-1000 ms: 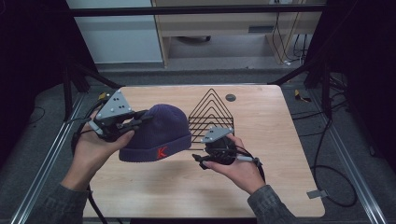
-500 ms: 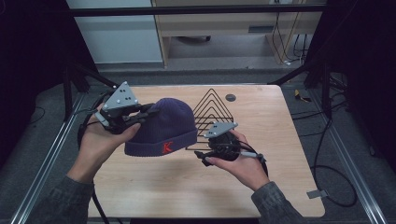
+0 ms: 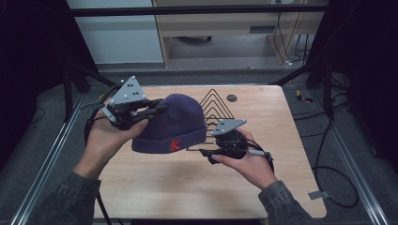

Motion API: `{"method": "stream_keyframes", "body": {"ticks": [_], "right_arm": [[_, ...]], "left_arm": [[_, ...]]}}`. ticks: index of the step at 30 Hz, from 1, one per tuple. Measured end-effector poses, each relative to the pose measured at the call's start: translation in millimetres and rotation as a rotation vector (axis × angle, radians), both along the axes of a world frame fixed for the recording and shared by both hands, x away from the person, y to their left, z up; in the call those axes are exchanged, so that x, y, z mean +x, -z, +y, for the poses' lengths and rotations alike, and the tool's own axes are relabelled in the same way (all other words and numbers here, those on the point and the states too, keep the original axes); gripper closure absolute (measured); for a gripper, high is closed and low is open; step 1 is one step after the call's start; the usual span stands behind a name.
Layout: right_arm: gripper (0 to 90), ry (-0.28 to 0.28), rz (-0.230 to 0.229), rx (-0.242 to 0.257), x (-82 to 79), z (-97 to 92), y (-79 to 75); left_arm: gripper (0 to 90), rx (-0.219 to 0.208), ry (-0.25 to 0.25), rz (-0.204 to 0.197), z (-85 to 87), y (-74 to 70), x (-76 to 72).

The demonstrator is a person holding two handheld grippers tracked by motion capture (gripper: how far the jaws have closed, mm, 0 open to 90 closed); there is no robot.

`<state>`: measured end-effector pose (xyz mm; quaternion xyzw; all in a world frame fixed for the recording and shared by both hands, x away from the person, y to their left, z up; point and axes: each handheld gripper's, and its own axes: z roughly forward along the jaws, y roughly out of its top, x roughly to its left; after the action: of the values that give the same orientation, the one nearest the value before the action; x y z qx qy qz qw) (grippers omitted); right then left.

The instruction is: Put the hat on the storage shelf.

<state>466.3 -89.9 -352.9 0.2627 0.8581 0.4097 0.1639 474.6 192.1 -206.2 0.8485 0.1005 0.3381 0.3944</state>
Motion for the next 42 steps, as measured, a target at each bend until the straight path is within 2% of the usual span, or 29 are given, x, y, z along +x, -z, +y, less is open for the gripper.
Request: {"method": "stream_keyframes", "body": {"ticks": [7, 13, 17, 20, 28, 34, 37, 42], "right_arm": [[30.1, 0.016, -0.012, 0.005, 4.8, -8.6, -12.7], [31.8, 0.017, 0.001, 0.024, 14.4, -14.4, -18.0], [36.2, -0.004, 0.026, 0.035, 21.4, -13.2, -16.7], [43.5, -0.022, 0.036, 0.042, 25.5, -12.5, -15.8], [67.3, -0.041, 0.023, 0.054, 28.0, -13.0, -16.8], [71.6, -0.031, 0.011, 0.044, 26.9, -18.1, -22.4], [72.0, -0.020, -0.002, 0.039, 26.9, -22.6, -28.0], [73.1, 0.005, -0.022, 0.040, 27.0, -33.1, -39.8]], "left_arm": [[80.2, 0.001, 0.035, -0.016, -10.5, -8.7, -5.4], [80.2, -0.026, 0.054, -0.009, -12.2, -9.7, -3.4], [80.2, -0.039, 0.071, -0.004, -13.6, -8.5, 0.5], [80.2, -0.045, 0.080, 0.001, -14.3, -8.2, 2.6], [80.2, -0.056, 0.063, 0.015, -14.7, -7.1, 10.6], [80.0, -0.065, 0.042, 0.026, -18.2, -10.3, 20.6], [79.8, -0.061, 0.038, 0.026, -21.2, -15.2, 26.0], [79.8, -0.078, 0.039, 0.023, -27.9, -23.0, 34.7]]}}
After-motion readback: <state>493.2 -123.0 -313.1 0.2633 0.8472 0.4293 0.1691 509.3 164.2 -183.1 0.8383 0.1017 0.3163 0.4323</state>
